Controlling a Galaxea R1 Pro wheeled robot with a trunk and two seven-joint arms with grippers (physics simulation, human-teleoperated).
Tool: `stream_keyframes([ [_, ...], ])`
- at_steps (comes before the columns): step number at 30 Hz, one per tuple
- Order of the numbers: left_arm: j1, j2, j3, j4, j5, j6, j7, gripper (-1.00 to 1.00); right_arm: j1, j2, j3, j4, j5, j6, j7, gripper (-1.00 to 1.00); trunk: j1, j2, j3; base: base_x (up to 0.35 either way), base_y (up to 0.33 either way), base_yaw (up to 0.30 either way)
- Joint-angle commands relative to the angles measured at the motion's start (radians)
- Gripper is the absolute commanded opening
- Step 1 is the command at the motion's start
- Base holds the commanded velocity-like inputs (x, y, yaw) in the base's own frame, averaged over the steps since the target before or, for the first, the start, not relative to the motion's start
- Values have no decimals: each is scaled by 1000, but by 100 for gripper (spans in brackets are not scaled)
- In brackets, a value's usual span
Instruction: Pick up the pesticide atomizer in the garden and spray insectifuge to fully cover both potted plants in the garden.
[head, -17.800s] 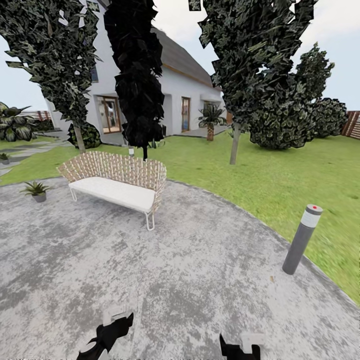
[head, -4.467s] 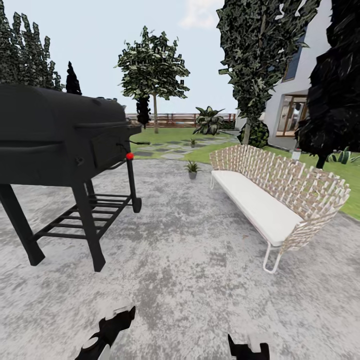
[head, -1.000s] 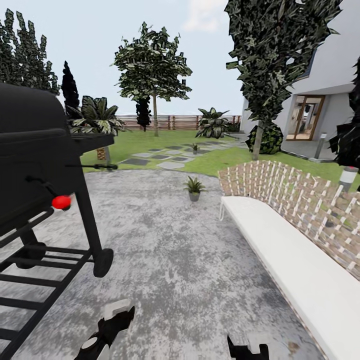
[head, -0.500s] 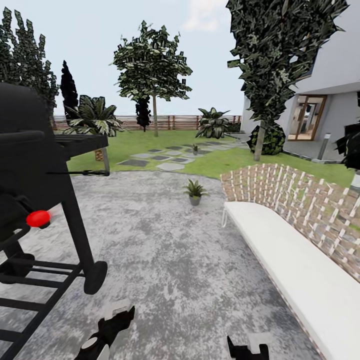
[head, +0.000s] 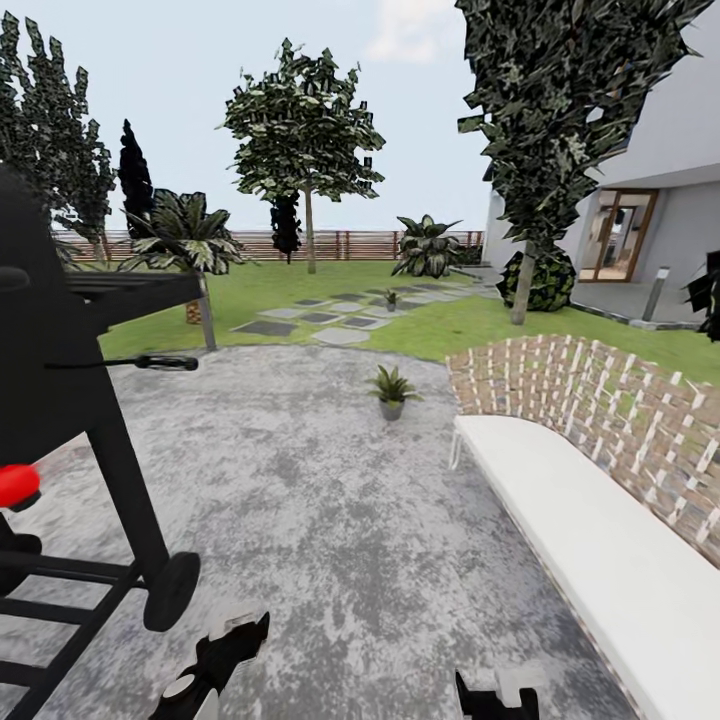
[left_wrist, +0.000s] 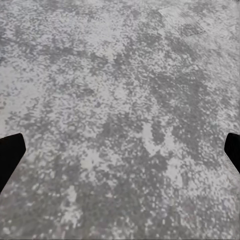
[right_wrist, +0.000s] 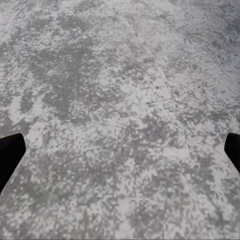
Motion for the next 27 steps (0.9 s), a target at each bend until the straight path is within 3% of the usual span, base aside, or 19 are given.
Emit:
stream_keyframes([
  [1,0,0,0,0,7,-3,0,100,-1,-1,2,1,-2,-3,1,100,0,0,-1,331,0,0],
  [27,0,0,0,0,7,-3,0,100,-1,1,3,-5,-2,-3,1,100,0,0,-1,331,0,0],
])
